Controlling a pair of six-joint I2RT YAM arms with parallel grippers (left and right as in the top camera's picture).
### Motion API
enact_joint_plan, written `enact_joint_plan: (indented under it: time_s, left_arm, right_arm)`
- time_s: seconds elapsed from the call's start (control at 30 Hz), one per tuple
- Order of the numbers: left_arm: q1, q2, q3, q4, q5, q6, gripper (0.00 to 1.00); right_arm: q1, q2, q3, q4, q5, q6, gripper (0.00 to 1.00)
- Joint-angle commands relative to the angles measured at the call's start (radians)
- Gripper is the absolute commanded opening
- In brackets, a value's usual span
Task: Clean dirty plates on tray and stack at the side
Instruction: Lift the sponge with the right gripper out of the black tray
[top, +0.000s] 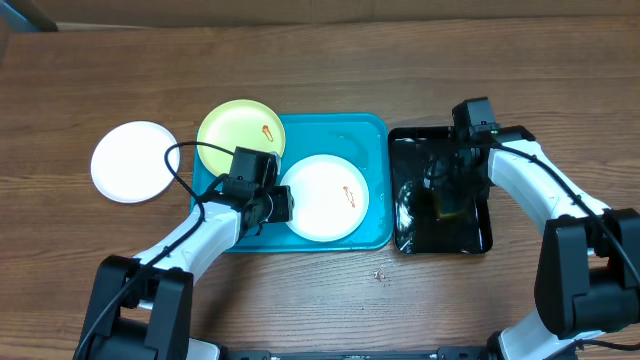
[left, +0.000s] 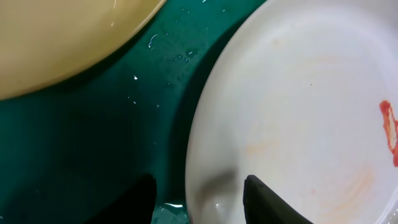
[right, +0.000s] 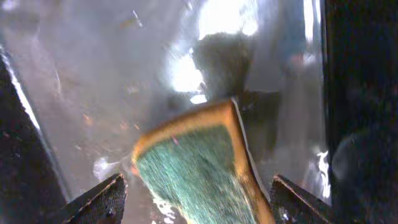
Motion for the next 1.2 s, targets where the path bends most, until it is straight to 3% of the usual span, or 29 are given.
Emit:
enact_joint_plan:
  time_s: [0.0, 0.17, 0.27, 0.3, 0.4, 0.7, 0.73, 0.8, 0.83, 0.9, 0.97, 1.03, 1.17]
  left_arm:
    - [-0.004, 0.033, 0.030, -0.002, 0.013, 0.013, 0.47]
    - [-0.004, 0.039, 0.037, -0.003, 0.012, 0.012, 0.49]
    - [-0.004, 0.039, 0.037, -0.003, 0.012, 0.013, 0.49]
    - [-0.004, 0.039, 0.037, -0.003, 0.012, 0.013, 0.49]
    - [-0.004, 0.039, 0.037, -0.003, 0.012, 0.012, 0.49]
    - [-0.004, 0.039, 0.037, -0.004, 0.012, 0.013, 0.51]
    - [-0.004, 0.039, 0.037, -0.004, 0.012, 0.013, 0.51]
    - [-0.004, 0.039, 0.037, -0.004, 0.011, 0.013, 0.46]
    - [-0.004, 0.039, 0.037, -0.004, 0.008, 0.013, 0.42]
    - [-0.004, 0.039, 0.037, -0.004, 0.000, 0.012, 0.37]
    - [-0.004, 0.039, 0.037, -0.004, -0.019, 0.012, 0.33]
    - [-0.004, 0.039, 0.037, -0.004, -0.026, 0.012, 0.33]
    - [-0.004, 0.039, 0.037, -0.004, -0.026, 0.012, 0.35]
  right_arm:
    - [0.009, 0.005, -0.002, 0.044, 0.005, 0.000, 0.75]
    - [0.010, 0.009, -0.025, 0.084, 0.005, 0.000, 0.74]
    - [0.011, 0.010, -0.029, 0.097, 0.005, 0.000, 0.47]
    - [0.011, 0.010, -0.029, 0.098, 0.005, 0.000, 0.46]
    - [0.011, 0.010, -0.029, 0.098, 0.005, 0.000, 0.61]
    - [0.011, 0.012, -0.077, 0.132, 0.005, 0.001, 0.59]
    - [0.011, 0.012, -0.084, 0.142, 0.005, 0.001, 0.50]
    - [0.011, 0.012, -0.084, 0.152, -0.004, 0.000, 0.09]
    - [0.011, 0.012, -0.083, 0.159, -0.025, 0.000, 0.04]
    - [0.011, 0.012, -0.066, 0.161, -0.087, 0.000, 0.06]
    - [0.011, 0.012, -0.043, 0.155, -0.120, 0.001, 0.42]
    - [0.011, 0.012, -0.024, 0.141, -0.122, 0.000, 0.64]
    - [0.011, 0.012, -0.019, 0.130, -0.111, 0.000, 0.67]
